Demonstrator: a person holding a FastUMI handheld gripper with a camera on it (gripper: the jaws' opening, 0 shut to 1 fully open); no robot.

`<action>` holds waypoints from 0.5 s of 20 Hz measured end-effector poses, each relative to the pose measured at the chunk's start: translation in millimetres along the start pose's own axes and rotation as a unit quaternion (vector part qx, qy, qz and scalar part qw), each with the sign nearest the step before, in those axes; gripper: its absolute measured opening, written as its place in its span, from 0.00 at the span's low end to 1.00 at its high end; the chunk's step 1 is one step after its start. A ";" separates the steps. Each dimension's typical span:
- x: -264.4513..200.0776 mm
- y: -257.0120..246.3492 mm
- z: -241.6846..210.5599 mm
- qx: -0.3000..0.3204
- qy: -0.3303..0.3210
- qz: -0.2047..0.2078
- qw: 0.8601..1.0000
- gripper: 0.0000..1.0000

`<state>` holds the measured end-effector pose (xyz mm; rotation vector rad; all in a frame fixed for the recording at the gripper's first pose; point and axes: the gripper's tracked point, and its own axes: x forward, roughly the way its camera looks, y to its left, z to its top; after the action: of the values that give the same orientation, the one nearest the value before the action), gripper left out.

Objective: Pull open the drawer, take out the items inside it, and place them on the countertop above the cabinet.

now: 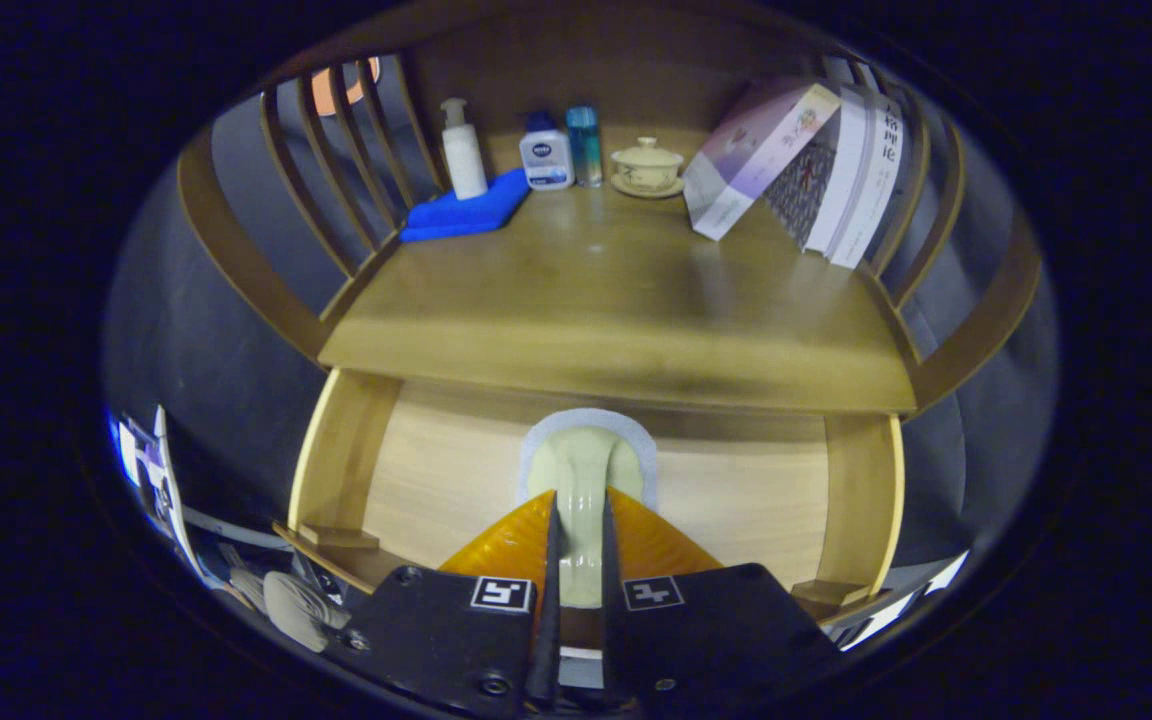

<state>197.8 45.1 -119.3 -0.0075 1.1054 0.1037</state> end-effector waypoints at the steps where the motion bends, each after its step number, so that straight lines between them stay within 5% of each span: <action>1: -6.1 1.0 6.7 0.002 -0.005 0.001 1.000 0.20; 10: 15.5 -11.1 97.0 0.053 -0.015 -0.002 0.999 0.20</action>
<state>292.1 41.0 -90.0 0.0853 1.0801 0.0411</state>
